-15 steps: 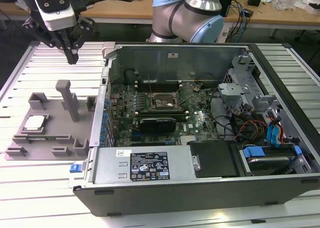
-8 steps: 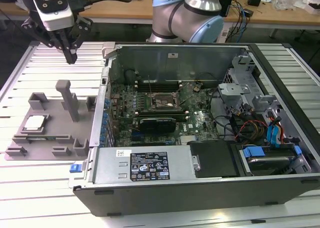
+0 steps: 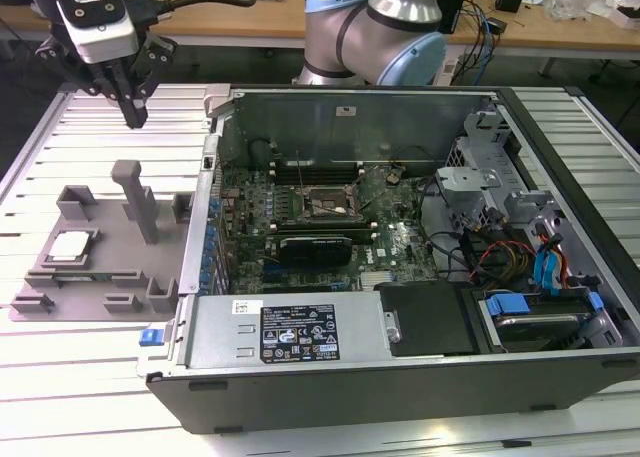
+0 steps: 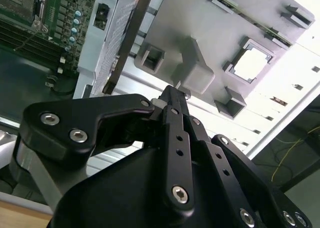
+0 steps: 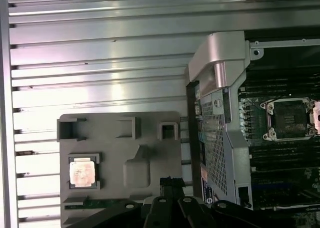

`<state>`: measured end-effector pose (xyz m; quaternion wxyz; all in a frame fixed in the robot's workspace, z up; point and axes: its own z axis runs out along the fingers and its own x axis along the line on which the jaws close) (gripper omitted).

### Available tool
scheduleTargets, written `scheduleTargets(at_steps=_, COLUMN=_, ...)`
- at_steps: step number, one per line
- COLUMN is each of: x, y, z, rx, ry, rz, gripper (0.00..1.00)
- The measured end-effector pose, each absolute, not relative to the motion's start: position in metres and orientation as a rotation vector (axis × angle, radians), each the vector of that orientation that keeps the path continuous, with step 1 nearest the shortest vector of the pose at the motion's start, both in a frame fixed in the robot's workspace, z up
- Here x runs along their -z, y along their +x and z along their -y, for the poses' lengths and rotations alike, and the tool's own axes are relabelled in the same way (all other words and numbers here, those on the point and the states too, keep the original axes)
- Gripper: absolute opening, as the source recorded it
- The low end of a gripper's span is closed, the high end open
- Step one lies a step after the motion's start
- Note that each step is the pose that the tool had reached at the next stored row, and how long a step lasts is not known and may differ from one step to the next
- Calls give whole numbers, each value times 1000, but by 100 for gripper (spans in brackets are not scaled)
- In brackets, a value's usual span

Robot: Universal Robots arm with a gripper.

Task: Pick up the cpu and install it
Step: 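Reach for the cpu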

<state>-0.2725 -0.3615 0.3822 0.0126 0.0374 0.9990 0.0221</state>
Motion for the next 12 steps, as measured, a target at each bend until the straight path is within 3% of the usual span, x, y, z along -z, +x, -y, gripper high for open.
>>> scheduleTargets(at_steps=12, x=-379, y=-288, z=357, rx=-69, ry=117, rz=-3114, gripper=11)
